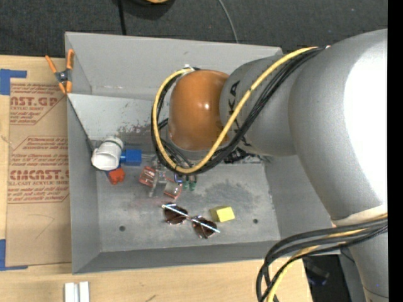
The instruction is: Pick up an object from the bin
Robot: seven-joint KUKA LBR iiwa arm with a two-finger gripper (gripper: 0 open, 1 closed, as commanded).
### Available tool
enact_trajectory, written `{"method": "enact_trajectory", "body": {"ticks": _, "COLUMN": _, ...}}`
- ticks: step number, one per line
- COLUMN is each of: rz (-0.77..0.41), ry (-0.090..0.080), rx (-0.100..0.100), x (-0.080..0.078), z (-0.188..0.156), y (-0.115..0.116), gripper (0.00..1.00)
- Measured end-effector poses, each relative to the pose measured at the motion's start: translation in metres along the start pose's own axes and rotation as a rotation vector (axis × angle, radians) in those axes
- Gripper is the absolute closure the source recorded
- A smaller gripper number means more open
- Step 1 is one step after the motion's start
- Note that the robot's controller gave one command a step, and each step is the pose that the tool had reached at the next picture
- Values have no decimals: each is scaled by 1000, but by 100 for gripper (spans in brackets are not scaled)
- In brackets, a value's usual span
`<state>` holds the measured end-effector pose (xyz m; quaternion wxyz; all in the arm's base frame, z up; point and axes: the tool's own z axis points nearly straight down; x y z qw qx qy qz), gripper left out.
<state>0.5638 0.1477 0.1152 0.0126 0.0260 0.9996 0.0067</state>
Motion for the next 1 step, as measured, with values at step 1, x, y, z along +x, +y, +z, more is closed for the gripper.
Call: {"method": "enact_trajectory", "body": {"ticks": 1, "rz": 33, "ry": 3, "rx": 1, "x": 3, "z": -143, "y": -6, "gripper": 100}}
